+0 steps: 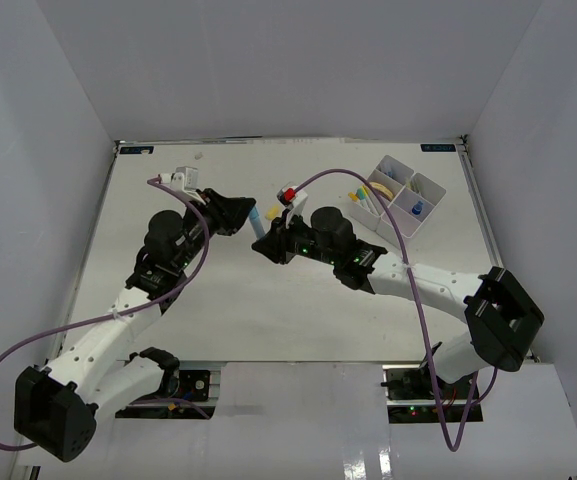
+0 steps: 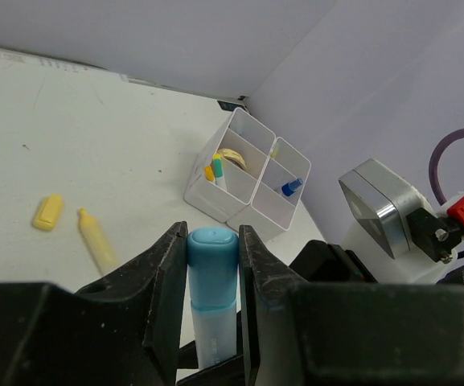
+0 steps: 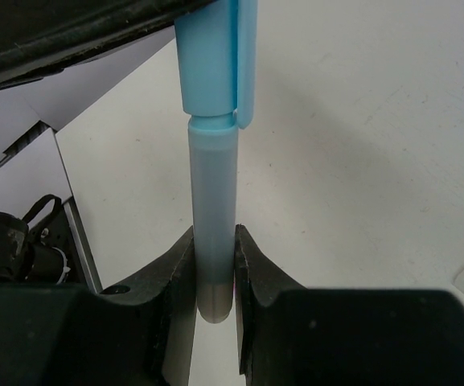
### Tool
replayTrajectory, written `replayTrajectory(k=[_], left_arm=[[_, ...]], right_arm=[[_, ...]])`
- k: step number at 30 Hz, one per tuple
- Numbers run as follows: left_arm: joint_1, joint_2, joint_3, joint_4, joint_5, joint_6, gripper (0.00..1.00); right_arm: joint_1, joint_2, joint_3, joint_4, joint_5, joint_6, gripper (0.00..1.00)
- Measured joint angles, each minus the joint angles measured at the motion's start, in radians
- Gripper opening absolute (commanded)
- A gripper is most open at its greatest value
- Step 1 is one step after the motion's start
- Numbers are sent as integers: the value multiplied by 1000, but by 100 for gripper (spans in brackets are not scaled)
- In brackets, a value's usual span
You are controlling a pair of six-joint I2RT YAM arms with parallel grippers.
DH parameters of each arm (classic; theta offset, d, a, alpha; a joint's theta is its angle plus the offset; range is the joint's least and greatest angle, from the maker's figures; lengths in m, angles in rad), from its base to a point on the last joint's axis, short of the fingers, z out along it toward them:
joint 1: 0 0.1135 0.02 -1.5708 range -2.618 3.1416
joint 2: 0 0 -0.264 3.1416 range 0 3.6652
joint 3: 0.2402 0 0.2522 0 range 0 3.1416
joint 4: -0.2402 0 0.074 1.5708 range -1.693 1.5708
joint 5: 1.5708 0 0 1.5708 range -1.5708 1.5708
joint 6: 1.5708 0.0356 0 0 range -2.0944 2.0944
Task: Sort the stationery into containers
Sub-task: Close the pen cap on the pen.
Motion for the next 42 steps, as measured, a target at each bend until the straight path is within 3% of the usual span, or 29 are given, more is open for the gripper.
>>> replayTrajectory(k=[12,23,42], left_arm=[[-47,55,34,-7,-77,-8,24],[-53,61,25,28,-81,16,9],[-120,119,27,133,-184,43,0]], right_arm=[[-1,0,0,0,65,-23,8],[-33,0,12,-11,18,-47,8],[-91,21,132,-177,-78,-69,8]])
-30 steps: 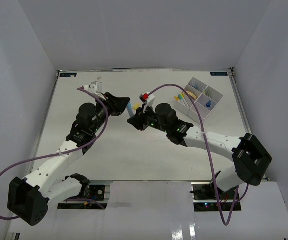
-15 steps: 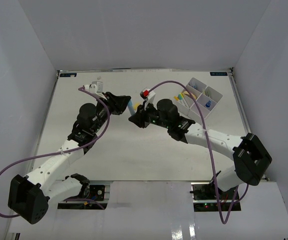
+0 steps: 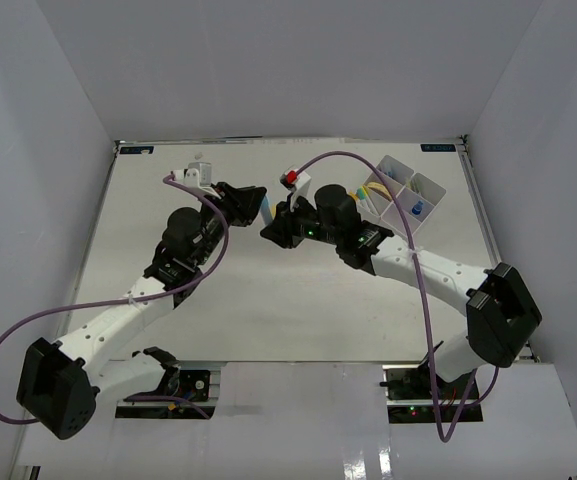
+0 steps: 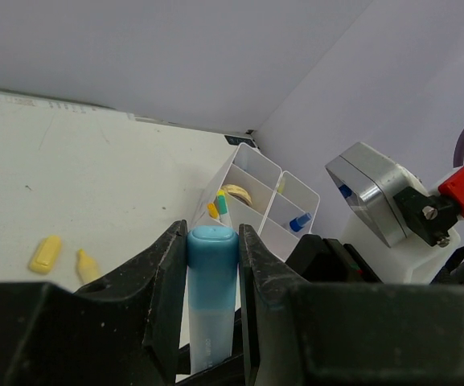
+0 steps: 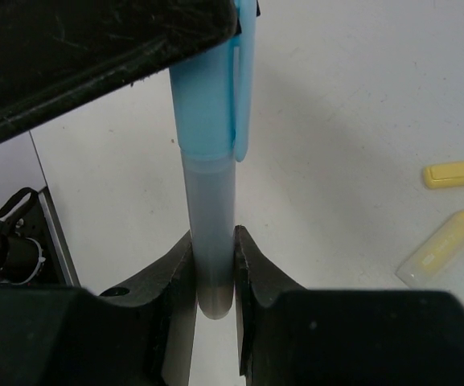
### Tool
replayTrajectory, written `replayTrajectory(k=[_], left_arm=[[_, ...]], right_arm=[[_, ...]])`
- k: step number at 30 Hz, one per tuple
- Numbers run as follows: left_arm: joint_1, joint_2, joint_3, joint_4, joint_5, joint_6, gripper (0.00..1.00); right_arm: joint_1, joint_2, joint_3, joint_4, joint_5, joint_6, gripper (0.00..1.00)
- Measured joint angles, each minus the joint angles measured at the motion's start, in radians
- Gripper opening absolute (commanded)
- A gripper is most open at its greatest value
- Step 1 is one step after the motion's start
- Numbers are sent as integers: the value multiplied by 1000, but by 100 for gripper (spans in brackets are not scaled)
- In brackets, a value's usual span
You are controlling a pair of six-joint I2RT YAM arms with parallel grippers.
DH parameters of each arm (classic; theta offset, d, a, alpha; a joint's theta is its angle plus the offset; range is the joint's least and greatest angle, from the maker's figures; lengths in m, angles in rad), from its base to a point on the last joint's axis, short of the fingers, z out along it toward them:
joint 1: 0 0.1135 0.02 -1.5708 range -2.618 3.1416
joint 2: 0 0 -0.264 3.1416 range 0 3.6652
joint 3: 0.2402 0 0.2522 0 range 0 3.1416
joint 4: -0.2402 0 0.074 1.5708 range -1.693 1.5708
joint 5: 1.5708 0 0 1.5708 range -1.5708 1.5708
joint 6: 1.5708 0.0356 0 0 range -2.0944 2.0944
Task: Sort the stationery into containers
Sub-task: Close the pen cap on the pen.
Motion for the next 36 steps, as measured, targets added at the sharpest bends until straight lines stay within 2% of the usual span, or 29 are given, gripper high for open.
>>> replayTrajectory(k=[15,26,28,31,36], left_arm=[[-34,31,32,-31,-49,-3,0],[-86,75,167,-153,-47,48,0],[-89,79,167,-154,-34,52,9],[-91,79,167,-164,-25,55,14],[-95,79,167,-177,-16,55,15]], right_arm=[[-45,6,6,-37,-77,-14,8],[-79,-97,-130,116,-80,2,8],[-80,-106,-150,128,-78,3,8],[-80,-113,-172,145,-76,6,8],[-80,-125,-209,182,-72,14,8]])
